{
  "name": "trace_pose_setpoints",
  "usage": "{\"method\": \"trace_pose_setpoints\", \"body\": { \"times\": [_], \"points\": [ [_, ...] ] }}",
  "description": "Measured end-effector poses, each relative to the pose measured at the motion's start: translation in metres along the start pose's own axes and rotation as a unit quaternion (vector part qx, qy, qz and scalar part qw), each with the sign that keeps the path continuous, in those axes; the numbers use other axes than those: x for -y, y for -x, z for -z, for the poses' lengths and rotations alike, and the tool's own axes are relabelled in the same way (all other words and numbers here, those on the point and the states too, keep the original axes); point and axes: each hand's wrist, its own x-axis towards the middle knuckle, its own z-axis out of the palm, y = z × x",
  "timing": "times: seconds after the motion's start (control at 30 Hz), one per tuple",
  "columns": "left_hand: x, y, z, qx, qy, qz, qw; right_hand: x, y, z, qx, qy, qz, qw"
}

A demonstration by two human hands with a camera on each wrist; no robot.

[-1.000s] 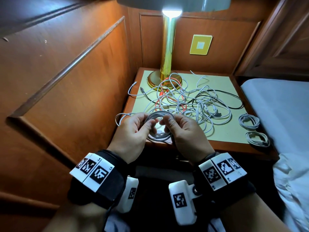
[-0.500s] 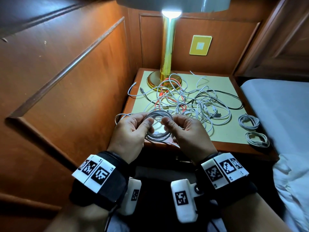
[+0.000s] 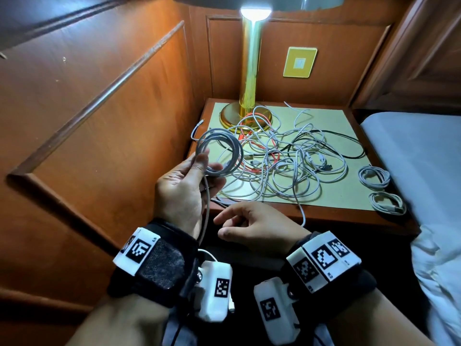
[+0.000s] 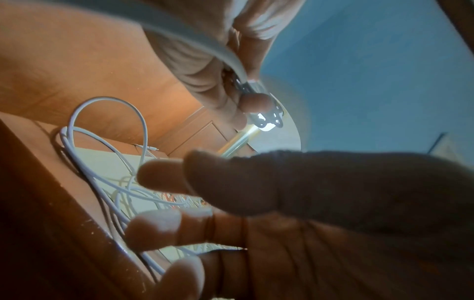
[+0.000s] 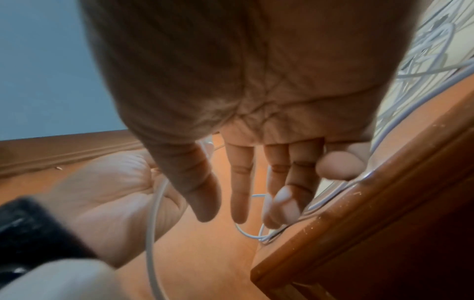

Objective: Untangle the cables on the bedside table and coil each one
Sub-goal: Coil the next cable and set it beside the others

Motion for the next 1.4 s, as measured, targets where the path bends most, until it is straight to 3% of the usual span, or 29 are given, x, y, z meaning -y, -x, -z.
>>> {"method": "trace_pose_setpoints", "body": {
  "times": [0.1,0.3,0.53,0.8,1.07,1.27,1.4],
  "points": [
    [-0.001,0.004,-0.003,0.009,0.000,-0.016,1.000,0.001,-0.001,0.004,-0.037,-0.013,0.003,0.999],
    [0.000,0.003,-0.004,0.000,-0.009,-0.026,1.000,0.006,0.003,0.006,-0.039,-0.133,0.024,0.990],
    [0.003,0.006,-0.005,0.027,-0.065,-0.068,0.995,0.009,0.005,-0.001,-0.087,-0.076,0.041,0.992],
    [0.004,0.009,0.001,0.075,-0.168,-0.167,0.969,0.000,0.000,-0.006,-0.059,-0.069,0.014,0.996],
    [0.004,0.006,0.003,0.092,-0.080,-0.071,0.990,0.000,-0.001,-0.003,-0.079,-0.031,0.037,0.996],
    [0.001,0.000,0.011,0.131,-0.120,-0.028,0.984,-0.016,-0.005,0.023,-0.157,0.034,0.017,0.987],
    [0.002,-0.004,0.016,0.161,-0.190,-0.011,0.968,-0.021,-0.002,0.036,-0.228,0.015,0.048,0.972]
  ]
}}
